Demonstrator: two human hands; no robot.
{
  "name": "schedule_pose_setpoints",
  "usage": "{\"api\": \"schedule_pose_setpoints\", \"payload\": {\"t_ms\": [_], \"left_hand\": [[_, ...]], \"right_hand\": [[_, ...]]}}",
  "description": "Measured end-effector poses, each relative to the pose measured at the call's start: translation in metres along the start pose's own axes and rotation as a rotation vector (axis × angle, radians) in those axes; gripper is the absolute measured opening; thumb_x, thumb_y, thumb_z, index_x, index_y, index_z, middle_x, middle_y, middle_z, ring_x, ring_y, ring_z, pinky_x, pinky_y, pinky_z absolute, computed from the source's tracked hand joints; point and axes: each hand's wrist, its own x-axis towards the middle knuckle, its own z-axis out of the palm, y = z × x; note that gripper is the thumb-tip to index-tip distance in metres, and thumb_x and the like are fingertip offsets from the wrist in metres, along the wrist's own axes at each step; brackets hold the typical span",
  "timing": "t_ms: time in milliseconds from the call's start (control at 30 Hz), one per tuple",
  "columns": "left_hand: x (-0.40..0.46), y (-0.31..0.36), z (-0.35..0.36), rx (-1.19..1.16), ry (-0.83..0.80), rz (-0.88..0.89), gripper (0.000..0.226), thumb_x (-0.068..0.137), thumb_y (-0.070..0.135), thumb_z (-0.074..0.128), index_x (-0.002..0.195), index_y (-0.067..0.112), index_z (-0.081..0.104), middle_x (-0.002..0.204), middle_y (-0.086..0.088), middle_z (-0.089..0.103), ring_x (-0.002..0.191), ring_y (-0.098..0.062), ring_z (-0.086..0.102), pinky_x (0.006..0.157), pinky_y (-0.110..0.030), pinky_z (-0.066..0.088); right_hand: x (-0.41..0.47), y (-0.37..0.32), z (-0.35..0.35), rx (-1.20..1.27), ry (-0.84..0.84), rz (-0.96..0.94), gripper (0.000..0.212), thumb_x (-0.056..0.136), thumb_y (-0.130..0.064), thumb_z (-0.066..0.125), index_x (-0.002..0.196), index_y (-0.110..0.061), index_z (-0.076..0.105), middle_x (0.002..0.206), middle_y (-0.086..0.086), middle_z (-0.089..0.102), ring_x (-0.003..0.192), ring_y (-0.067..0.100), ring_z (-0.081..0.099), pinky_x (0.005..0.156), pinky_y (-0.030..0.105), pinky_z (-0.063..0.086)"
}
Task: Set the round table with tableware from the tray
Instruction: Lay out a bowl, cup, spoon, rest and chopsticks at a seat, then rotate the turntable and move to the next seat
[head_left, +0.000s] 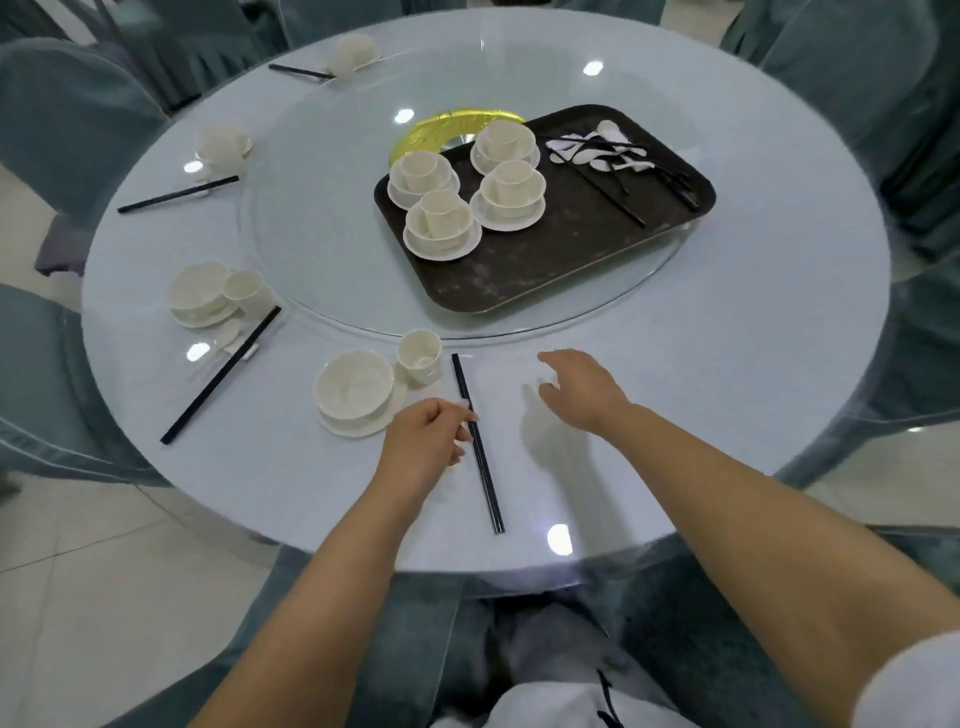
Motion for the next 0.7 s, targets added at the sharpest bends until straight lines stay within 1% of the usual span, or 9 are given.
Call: {"api": "schedule_pose_setpoints", "payload": {"t_ms": [67,200,267,333,467,533,700], "left_hand": [[-0.019,-0.007,0.001,0.03,-0.016,0.031,0.024,0.093,0.027,0.059,0.075,0.018,0.071,0.064,0.006,0.064,0.052,-0.009,0.056,0.06,-0.024,0.051],[-0.053,-0.012,0.01,0.042,-0.032,0.065,0.025,0.094,0.028,0.057,0.075,0.018,0.071,0.062,0.007,0.064,0.051,-0.005,0.057,0.053,-0.016,0.047],[-0.068,-0.012,0.017,0.041,-0.041,0.074,0.025,0.094,0.028,0.056,0.077,0.017,0.071,0.063,0.006,0.065,0.052,-0.006,0.057,0.053,-0.017,0.047],[-0.084,-0.011,0.026,0.048,-0.062,0.092,0.026,0.095,0.03,0.056,0.079,0.016,0.07,0.068,0.002,0.065,0.055,-0.008,0.057,0.058,-0.021,0.048],[-0.112,-0.009,0.05,0.071,-0.097,0.124,0.027,0.095,0.034,0.055,0.081,0.018,0.071,0.068,0.005,0.066,0.06,-0.011,0.06,0.063,-0.026,0.051],[-0.124,-0.006,0.064,0.071,-0.111,0.143,0.027,0.096,0.033,0.055,0.08,0.018,0.071,0.067,0.005,0.066,0.058,-0.01,0.06,0.063,-0.025,0.051],[-0.152,0.003,0.11,0.106,-0.118,0.173,0.027,0.096,0.031,0.055,0.08,0.017,0.071,0.07,0.003,0.066,0.059,-0.01,0.059,0.061,-0.021,0.049]], "right_hand": [[-0.028,-0.006,0.0,0.057,0.042,-0.025,0.05,0.099,-0.025,0.048,0.147,-0.015,0.04,0.152,0.004,0.039,0.141,0.023,0.032,0.115,0.034,0.025],[-0.08,-0.017,-0.005,0.123,0.098,-0.078,0.046,0.1,-0.027,0.048,0.144,-0.017,0.044,0.149,0.002,0.044,0.137,0.021,0.039,0.111,0.032,0.029],[-0.103,-0.018,-0.009,0.145,0.12,-0.091,0.045,0.1,-0.028,0.049,0.143,-0.018,0.045,0.148,0.001,0.045,0.136,0.02,0.04,0.11,0.031,0.03],[-0.127,-0.014,-0.015,0.155,0.137,-0.084,0.044,0.1,-0.03,0.049,0.143,-0.021,0.045,0.148,-0.001,0.045,0.135,0.019,0.041,0.109,0.031,0.032],[-0.164,0.011,-0.026,0.153,0.119,-0.069,0.042,0.1,-0.031,0.049,0.141,-0.023,0.047,0.147,-0.004,0.047,0.133,0.016,0.043,0.108,0.03,0.033],[-0.179,0.026,-0.031,0.169,0.119,-0.063,0.04,0.1,-0.031,0.049,0.139,-0.024,0.049,0.145,-0.004,0.048,0.132,0.015,0.044,0.107,0.029,0.034],[-0.21,0.073,-0.045,0.236,0.159,-0.049,0.034,0.1,-0.03,0.049,0.132,-0.024,0.056,0.138,-0.005,0.055,0.125,0.013,0.05,0.098,0.023,0.035]]}}
